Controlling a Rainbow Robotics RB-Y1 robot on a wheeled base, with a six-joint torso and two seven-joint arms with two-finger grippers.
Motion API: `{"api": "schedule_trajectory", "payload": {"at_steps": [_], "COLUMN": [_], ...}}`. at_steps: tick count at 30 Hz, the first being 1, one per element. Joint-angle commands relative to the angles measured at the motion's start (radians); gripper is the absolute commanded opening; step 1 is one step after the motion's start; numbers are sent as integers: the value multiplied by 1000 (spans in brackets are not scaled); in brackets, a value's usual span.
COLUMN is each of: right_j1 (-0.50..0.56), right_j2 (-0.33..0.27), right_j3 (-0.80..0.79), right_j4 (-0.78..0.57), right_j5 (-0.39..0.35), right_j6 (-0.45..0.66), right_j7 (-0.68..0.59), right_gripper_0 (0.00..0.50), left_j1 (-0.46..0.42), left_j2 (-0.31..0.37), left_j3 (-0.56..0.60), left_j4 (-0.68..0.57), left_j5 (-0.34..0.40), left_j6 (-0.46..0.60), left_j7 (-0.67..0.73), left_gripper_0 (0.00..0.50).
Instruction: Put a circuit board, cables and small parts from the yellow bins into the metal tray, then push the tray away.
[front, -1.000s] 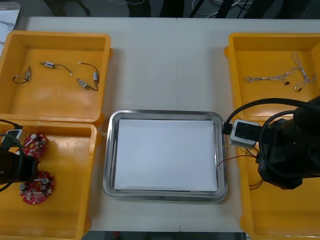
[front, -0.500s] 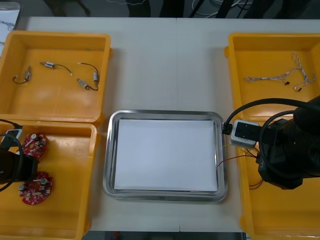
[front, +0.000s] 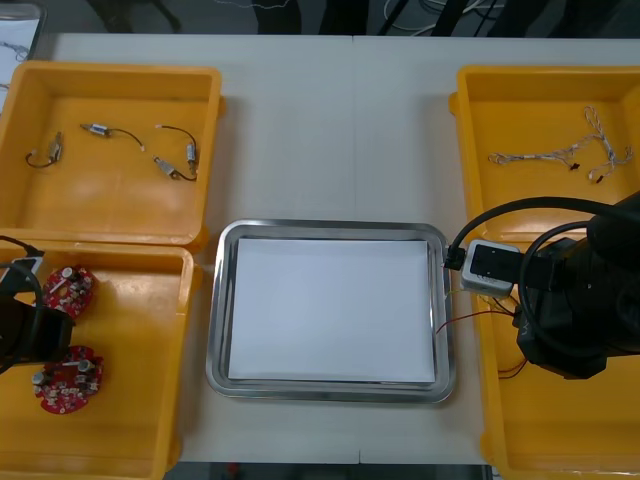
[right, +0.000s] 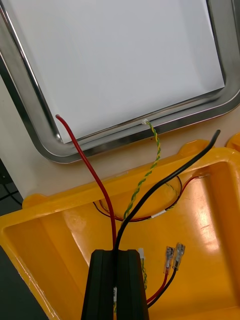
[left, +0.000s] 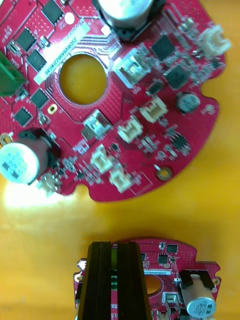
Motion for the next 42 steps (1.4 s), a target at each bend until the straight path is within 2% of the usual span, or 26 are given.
{"api": "schedule_trajectory", "payload": {"at_steps": [1,11,20,25,28,33,37,42], "right_j1": [-26,-26,-27,-26,-27,-26,-26,-26], "right_j2": [-27,-27,-25,-25,-27,-27,-27,-25], "right_j3": [9,9,9,9,9,9,9,9], "right_j4": [-6,-6,-6,-6,-6,-6,-7,-6], "right_j5": [0,0,0,0,0,0,0,0], "right_j6": [10,10,10,10,10,10,10,10], "right_j7": [-33,-36,-43,-43,-47,-47,-47,-47], "right_gripper_0": [0,0,0,0,0,0,0,0], "left_j1": [-21,-54,-202,-285,-316,-393,-485,-583], "left_j2": [-8,-8,-8,-8,-8,-8,-12,-63], "left_j3": [84,124,126,126,118,46,-58,-177], "left_j4": [-60,-110,-159,-176,-195,-227,-239,-247], "left_j5": [39,54,74,145,178,178,162,109], "left_j6": [60,128,319,393,399,410,424,442], "left_j7": [-65,-51,-5,24,60,155,242,345], "left_gripper_0": [0,0,0,0,0,0,0,0]}}
